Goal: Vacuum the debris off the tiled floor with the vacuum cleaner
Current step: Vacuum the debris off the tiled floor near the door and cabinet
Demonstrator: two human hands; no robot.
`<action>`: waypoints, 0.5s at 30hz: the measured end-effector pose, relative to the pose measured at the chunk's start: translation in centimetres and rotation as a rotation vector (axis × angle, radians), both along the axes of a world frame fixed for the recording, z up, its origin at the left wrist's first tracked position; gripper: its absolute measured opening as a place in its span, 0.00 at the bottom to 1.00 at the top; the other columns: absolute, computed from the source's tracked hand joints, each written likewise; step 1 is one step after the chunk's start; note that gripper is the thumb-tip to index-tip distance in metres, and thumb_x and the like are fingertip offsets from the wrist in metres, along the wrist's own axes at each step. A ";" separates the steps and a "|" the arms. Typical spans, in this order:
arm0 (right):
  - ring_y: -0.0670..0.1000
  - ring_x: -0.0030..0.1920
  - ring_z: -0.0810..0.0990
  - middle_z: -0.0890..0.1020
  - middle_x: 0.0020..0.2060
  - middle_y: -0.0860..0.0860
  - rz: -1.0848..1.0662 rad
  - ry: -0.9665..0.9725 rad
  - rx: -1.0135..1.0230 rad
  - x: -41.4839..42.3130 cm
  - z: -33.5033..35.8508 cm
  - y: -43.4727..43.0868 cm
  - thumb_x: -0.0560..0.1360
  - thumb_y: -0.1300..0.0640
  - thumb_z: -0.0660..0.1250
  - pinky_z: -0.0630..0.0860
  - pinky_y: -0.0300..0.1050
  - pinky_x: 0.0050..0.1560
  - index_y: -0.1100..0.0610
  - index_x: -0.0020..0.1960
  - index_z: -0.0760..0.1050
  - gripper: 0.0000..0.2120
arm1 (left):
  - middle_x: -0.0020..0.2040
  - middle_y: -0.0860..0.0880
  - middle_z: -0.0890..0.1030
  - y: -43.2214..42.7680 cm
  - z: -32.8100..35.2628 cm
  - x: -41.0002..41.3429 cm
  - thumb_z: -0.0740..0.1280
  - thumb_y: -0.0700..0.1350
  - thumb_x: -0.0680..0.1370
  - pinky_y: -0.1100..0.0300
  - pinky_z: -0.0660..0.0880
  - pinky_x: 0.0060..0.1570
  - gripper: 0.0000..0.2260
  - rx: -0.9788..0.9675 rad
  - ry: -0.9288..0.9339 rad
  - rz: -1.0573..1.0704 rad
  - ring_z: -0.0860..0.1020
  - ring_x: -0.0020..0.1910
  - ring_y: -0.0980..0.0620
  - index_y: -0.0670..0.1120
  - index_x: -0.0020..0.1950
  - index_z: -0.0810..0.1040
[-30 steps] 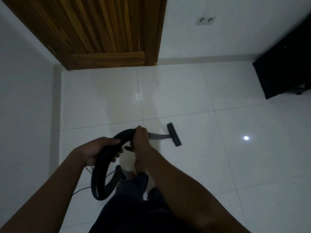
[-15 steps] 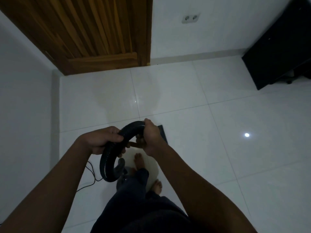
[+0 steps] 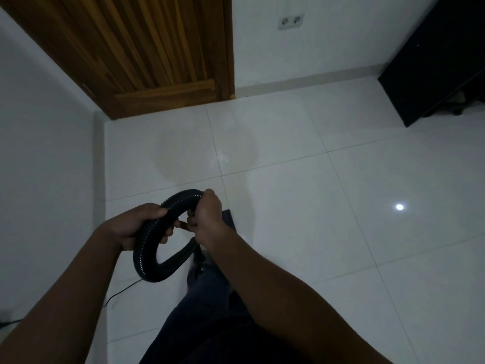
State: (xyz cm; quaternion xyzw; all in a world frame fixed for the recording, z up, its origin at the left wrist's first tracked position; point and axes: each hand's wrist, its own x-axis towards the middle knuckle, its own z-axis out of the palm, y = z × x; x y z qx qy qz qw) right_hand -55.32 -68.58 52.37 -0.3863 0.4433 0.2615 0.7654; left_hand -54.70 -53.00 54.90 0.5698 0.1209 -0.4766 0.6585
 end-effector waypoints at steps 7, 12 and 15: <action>0.55 0.44 0.75 0.77 0.49 0.57 -0.087 -0.013 -0.135 -0.4 -0.7 1.2 0.78 0.49 0.51 0.80 0.49 0.36 0.55 0.56 0.73 0.17 | 0.38 0.39 0.76 0.8 -0.8 -0.4 0.84 0.59 0.48 0.59 0.76 0.29 0.30 0.045 0.011 0.032 0.77 0.29 0.49 0.39 0.39 0.86; 0.56 0.45 0.77 0.79 0.53 0.59 -0.111 -0.011 -0.160 -0.1 -1.3 0.9 0.79 0.50 0.53 0.80 0.52 0.39 0.53 0.55 0.71 0.12 | 0.33 0.42 0.78 0.3 -0.8 -1.1 0.83 0.61 0.48 0.60 0.77 0.29 0.34 0.100 0.028 0.034 0.77 0.29 0.50 0.37 0.41 0.84; 0.55 0.38 0.76 0.79 0.52 0.60 -0.093 -0.008 -0.183 -0.3 -2.7 -0.8 0.80 0.50 0.53 0.80 0.53 0.41 0.54 0.59 0.70 0.13 | 0.35 0.44 0.82 -1.8 -1.3 -1.1 0.80 0.62 0.59 0.58 0.78 0.34 0.33 0.181 0.008 -0.007 0.79 0.33 0.50 0.36 0.48 0.82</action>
